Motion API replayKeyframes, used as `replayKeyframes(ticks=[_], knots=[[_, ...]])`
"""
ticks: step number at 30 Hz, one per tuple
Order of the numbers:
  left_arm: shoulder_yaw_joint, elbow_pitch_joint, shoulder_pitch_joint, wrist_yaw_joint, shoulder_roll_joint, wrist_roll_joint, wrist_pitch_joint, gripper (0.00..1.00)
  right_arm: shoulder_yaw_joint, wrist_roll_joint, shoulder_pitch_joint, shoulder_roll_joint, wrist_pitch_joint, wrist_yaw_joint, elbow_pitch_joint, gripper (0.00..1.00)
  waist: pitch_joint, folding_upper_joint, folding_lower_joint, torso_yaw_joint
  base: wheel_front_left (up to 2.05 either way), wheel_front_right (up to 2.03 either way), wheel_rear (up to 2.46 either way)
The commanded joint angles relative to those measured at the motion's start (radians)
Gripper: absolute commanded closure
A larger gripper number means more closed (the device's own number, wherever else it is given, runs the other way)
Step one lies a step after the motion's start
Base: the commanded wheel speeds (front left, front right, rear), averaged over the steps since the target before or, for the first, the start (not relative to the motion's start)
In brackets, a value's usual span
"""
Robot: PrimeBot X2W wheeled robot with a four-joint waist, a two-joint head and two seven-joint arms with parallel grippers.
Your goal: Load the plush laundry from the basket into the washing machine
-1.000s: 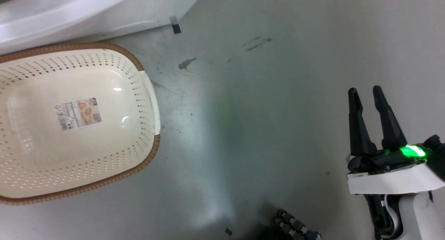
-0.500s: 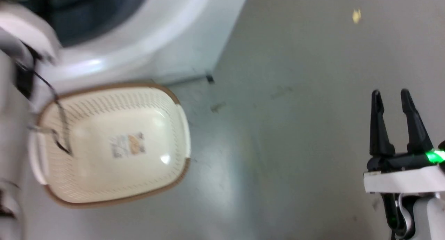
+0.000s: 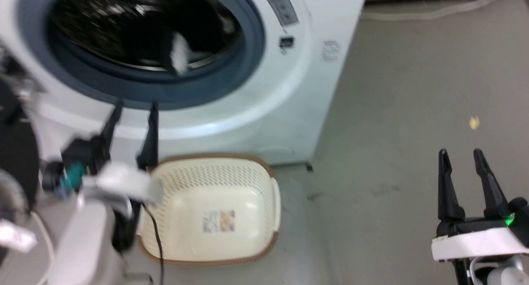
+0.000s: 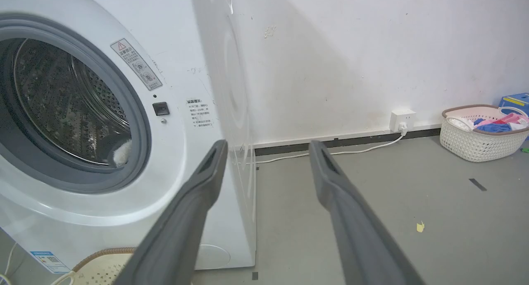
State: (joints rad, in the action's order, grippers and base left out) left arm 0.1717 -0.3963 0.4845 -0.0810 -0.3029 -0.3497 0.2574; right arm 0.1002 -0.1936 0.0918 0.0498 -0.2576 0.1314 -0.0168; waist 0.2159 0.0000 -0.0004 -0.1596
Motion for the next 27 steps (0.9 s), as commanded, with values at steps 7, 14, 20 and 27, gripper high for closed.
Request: replayKeyframes(ticks=[7, 14, 20, 27], knots=[[-0.106, 0.213, -0.349, 0.056, 0.132, 0.052, 0.004, 0.00, -0.035, 0.037, -0.095, 0.000, -0.004, -0.001, -0.016, 0.00, -0.173, 0.0000, 0.0004, 0.111, 0.00, 0.00, 0.00], [-0.117, 0.251, -0.469, 0.065, 0.174, 0.110, 0.004, 0.00, -0.044, 0.055, -0.135, 0.000, -0.004, -0.001, -0.018, 0.00, -0.198, 0.0000, 0.0004, 0.129, 0.00, 0.00, 0.00], [-0.098, 0.255, -0.512, 0.068, 0.180, 0.190, 0.004, 0.00, -0.055, 0.054, -0.155, 0.000, -0.004, -0.001, -0.028, 0.00, -0.206, 0.0000, 0.0004, 0.133, 0.00, 0.00, 0.00], [-0.100, 0.262, -0.521, 0.078, 0.196, 0.235, 0.004, 0.00, -0.055, 0.052, -0.156, 0.000, -0.004, -0.001, -0.030, 0.00, -0.209, 0.0000, 0.0004, 0.136, 0.00, 0.00, 0.00]])
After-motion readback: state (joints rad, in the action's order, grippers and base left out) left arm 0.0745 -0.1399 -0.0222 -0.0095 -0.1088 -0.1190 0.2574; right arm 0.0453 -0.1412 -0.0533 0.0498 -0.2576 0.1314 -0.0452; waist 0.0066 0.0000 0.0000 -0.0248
